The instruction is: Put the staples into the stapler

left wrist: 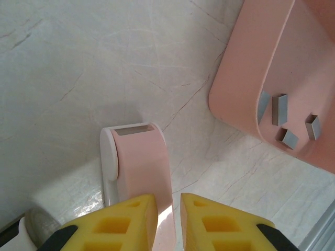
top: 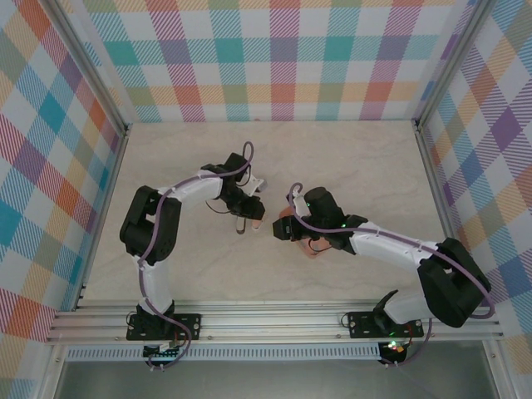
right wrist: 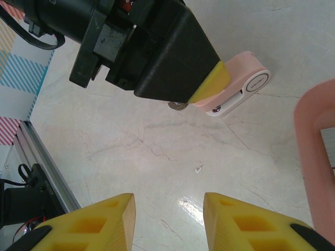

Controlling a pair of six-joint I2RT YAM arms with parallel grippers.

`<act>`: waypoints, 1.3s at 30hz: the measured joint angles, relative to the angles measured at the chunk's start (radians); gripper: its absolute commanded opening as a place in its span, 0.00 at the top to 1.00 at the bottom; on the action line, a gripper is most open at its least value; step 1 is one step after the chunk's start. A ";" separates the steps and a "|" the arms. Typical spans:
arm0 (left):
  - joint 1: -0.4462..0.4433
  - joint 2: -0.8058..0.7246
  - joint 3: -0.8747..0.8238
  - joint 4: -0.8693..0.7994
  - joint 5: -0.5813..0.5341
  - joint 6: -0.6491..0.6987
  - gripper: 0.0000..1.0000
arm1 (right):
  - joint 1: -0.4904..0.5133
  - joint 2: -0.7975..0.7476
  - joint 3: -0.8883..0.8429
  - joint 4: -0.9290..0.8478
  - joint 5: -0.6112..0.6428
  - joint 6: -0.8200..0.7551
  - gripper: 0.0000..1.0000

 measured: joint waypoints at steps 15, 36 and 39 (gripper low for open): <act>-0.035 -0.038 0.004 0.002 -0.035 -0.046 0.68 | -0.001 -0.004 0.000 -0.005 0.000 -0.004 0.61; -0.050 -0.050 -0.003 -0.108 -0.040 -0.061 0.77 | -0.001 -0.039 -0.009 -0.009 0.005 -0.004 0.61; -0.051 -0.050 -0.033 -0.077 -0.034 -0.062 0.78 | -0.001 -0.042 -0.014 -0.013 0.008 -0.004 0.61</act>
